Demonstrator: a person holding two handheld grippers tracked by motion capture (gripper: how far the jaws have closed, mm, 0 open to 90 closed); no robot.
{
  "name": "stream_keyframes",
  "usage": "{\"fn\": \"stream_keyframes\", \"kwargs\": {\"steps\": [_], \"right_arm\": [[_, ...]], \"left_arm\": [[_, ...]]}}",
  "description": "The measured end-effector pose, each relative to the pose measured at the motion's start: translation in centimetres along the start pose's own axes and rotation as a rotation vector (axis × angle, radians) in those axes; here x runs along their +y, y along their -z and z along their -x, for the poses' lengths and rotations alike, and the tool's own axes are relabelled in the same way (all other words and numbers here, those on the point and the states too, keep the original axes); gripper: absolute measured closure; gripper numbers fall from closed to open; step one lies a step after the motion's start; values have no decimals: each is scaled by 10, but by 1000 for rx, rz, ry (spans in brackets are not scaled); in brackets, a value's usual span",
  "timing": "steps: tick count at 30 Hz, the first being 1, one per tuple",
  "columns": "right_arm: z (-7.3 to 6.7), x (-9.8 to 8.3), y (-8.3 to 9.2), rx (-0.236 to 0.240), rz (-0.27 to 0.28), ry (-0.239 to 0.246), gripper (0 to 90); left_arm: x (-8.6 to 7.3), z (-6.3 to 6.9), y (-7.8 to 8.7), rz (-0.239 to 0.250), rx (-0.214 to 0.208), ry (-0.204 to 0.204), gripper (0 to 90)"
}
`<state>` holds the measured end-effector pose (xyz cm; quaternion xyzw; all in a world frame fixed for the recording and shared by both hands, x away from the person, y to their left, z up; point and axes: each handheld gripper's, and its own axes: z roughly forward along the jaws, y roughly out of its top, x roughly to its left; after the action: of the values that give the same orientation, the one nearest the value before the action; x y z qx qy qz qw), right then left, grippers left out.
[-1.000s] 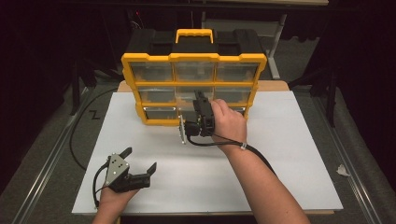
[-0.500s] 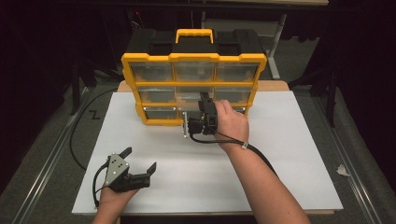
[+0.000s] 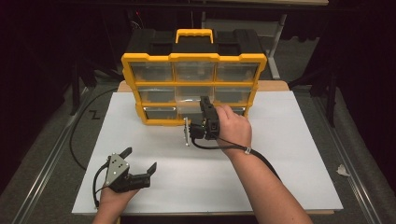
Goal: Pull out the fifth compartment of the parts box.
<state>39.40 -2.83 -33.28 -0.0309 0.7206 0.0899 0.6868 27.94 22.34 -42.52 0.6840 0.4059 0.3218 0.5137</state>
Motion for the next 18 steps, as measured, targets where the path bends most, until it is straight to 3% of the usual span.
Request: {"fn": "stream_keyframes", "kwargs": {"steps": [2,4,18], "right_arm": [[0,1,4,-6,10,17,777],[-2,1,10,0,4,-5,777],[-5,1,32,-13,34,-3,776]], "left_arm": [[0,0,0,2,0,2,10],[0,0,0,3,0,2,10],[0,0,0,-1,-2,0,10]]}}
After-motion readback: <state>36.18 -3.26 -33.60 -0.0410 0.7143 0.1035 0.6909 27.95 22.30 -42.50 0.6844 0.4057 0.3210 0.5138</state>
